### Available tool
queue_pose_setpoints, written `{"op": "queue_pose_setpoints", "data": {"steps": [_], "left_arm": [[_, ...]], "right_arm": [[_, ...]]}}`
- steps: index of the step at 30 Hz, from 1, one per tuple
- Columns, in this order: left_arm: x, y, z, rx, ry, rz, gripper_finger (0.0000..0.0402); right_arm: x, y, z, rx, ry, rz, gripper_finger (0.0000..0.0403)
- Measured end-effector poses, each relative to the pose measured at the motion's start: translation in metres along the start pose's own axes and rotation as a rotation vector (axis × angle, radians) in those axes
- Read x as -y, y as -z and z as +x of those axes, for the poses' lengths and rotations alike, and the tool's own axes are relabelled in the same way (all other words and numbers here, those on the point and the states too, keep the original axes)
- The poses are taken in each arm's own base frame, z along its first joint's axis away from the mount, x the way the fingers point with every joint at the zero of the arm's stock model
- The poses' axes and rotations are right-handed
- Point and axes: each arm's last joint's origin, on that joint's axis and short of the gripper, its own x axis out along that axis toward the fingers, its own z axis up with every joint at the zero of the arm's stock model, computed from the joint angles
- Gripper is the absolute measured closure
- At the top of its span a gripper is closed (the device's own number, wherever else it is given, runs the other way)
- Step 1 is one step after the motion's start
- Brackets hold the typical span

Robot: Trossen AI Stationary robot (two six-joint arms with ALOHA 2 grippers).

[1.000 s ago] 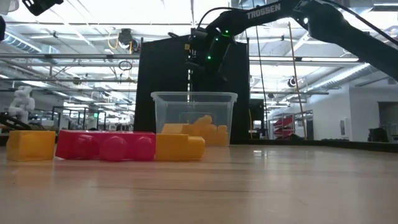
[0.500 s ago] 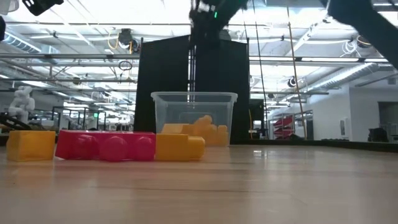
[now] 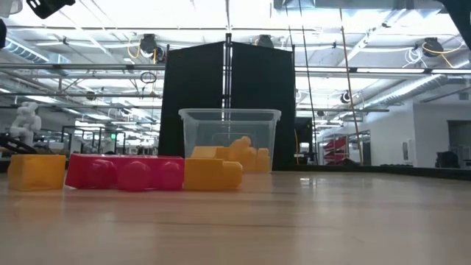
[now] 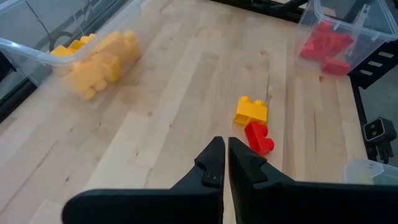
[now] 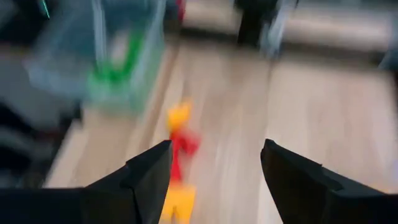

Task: Sort blocks
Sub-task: Put the yellow game piece into the top transparent bin

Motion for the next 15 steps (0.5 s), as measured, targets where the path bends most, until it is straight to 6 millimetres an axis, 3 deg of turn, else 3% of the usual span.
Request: {"op": "queue_pose_setpoints", "data": {"steps": [4, 8, 15], "left_arm": [[0.0, 0.0, 0.0, 0.0, 0.0, 0.0, 0.0398], [0.0, 0.0, 0.0, 0.0, 0.0, 0.0, 0.0398], [0.0, 0.0, 0.0, 0.0, 0.001, 0.0, 0.0398]], "right_arm": [[-0.037, 0.025, 0.041, -0.272, 0.013, 0.017, 0.0165], [-0.063, 0.042, 0.085, -0.396, -0.016, 0.066, 0.0165], [-0.086, 0.077, 0.158, -0.558, -0.033, 0.042, 0.0165]]}}
